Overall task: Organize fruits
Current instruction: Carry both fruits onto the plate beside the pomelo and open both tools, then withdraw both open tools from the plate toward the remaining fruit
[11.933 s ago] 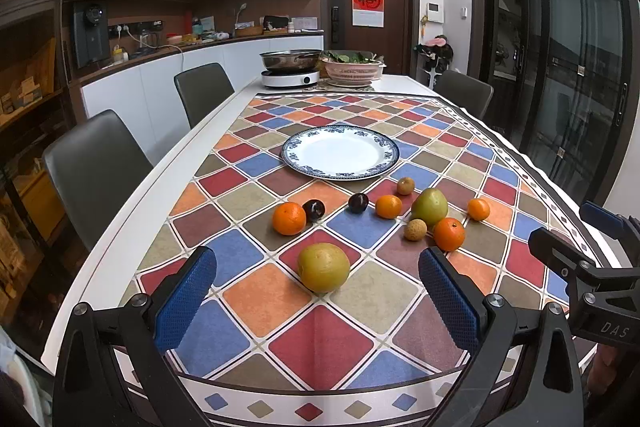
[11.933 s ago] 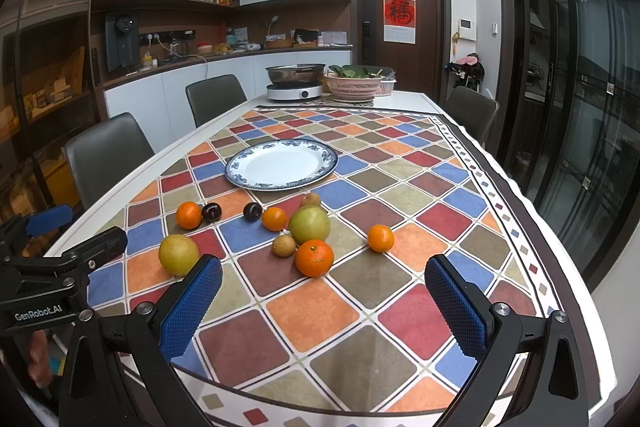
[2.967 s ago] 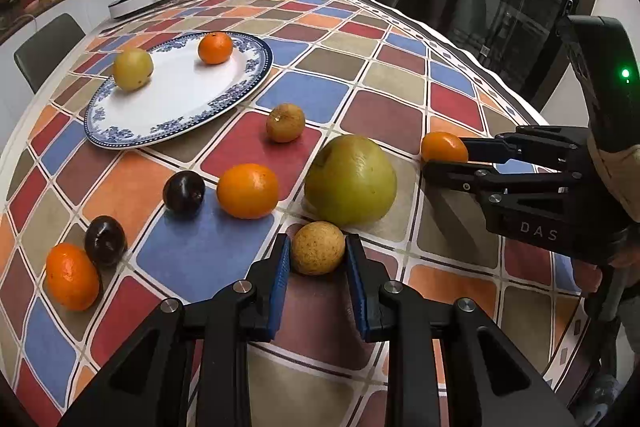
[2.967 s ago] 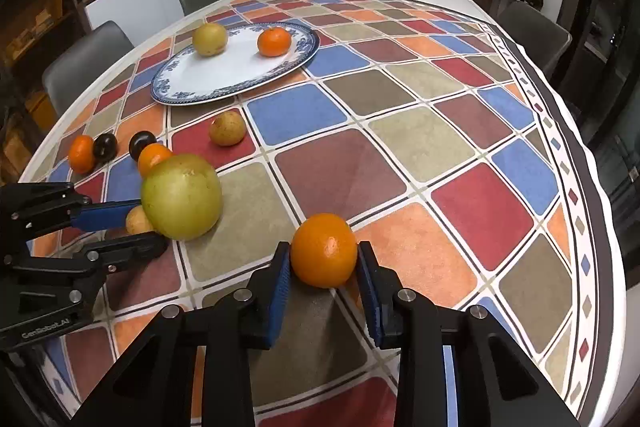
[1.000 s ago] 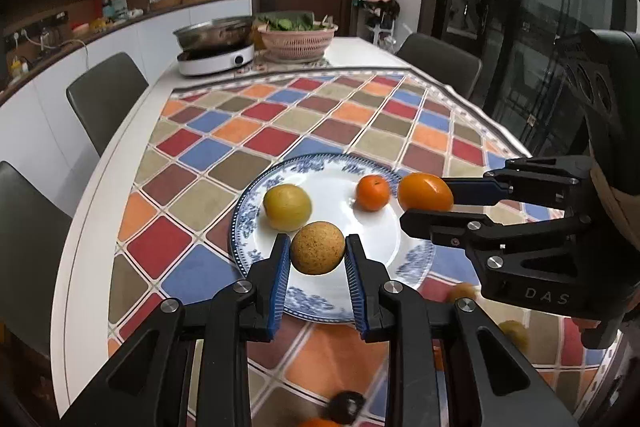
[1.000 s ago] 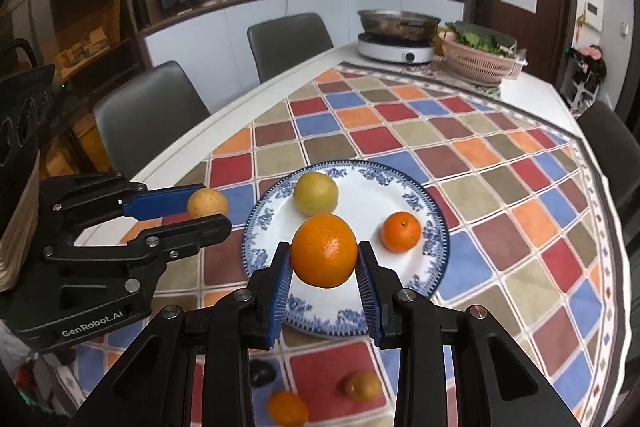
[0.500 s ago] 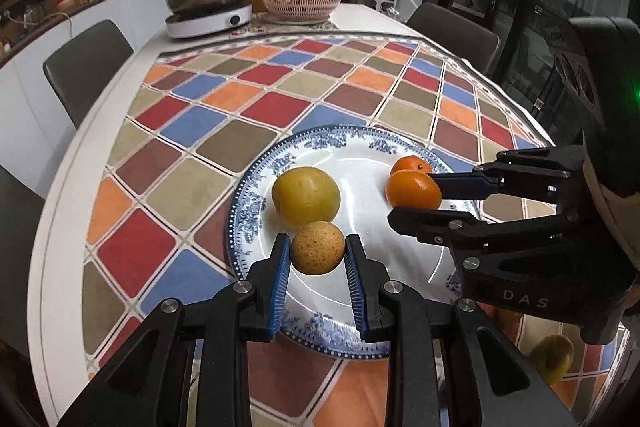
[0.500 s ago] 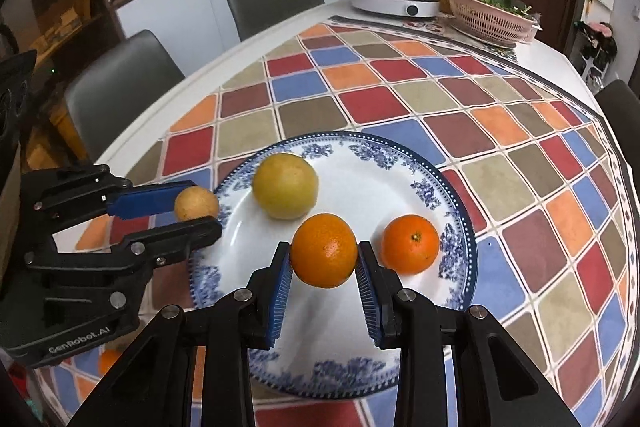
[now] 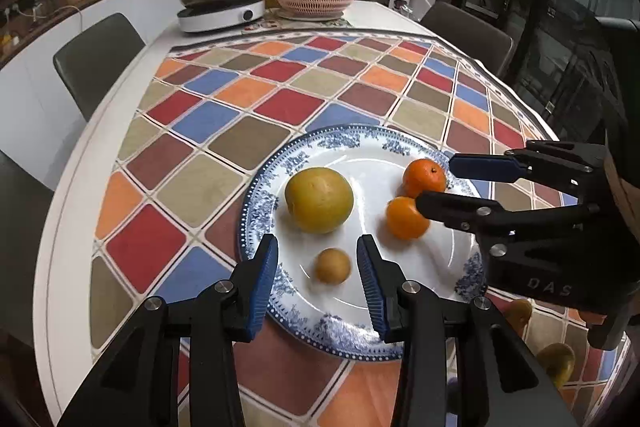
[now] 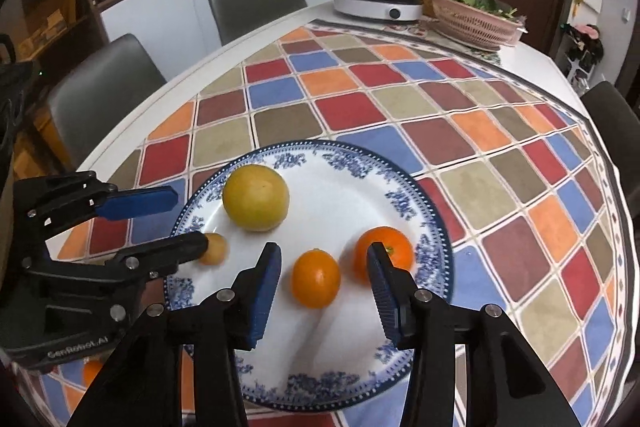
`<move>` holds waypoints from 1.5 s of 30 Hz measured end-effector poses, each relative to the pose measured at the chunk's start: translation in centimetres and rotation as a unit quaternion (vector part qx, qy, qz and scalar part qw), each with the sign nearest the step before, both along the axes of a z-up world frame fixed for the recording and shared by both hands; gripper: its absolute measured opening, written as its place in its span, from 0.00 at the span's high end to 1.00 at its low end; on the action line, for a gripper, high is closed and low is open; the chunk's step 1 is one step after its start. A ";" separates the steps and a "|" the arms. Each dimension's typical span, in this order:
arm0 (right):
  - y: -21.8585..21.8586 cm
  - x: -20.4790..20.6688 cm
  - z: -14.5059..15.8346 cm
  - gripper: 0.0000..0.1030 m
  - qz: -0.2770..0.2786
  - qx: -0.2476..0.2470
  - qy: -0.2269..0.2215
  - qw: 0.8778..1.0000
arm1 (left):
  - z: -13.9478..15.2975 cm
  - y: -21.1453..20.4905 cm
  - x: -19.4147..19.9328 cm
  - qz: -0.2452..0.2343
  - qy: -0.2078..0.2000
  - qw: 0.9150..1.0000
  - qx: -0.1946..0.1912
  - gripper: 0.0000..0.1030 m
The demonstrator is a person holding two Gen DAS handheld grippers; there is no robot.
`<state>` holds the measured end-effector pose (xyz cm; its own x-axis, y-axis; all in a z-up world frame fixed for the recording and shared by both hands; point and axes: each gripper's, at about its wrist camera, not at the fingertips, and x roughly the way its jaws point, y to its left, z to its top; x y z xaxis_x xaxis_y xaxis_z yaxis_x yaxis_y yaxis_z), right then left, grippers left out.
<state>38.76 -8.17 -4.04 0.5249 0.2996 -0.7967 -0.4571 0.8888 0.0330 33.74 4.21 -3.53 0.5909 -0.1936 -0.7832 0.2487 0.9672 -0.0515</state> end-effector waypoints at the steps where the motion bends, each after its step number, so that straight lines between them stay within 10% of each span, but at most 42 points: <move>1: -0.1 -0.1 0.2 0.56 -0.001 0.001 -0.002 1.000 | 0.3 0.0 -0.3 0.003 -0.004 1.000 0.002 0.61; 23: -4.3 -10.1 8.5 0.44 -0.056 0.053 -0.076 0.994 | 8.6 -0.5 -10.8 0.024 -0.098 0.995 -0.003 0.46; 45: -5.1 -18.2 6.2 0.35 -0.109 0.019 -0.041 0.993 | 6.2 0.4 -18.9 0.040 -0.085 0.995 0.017 0.30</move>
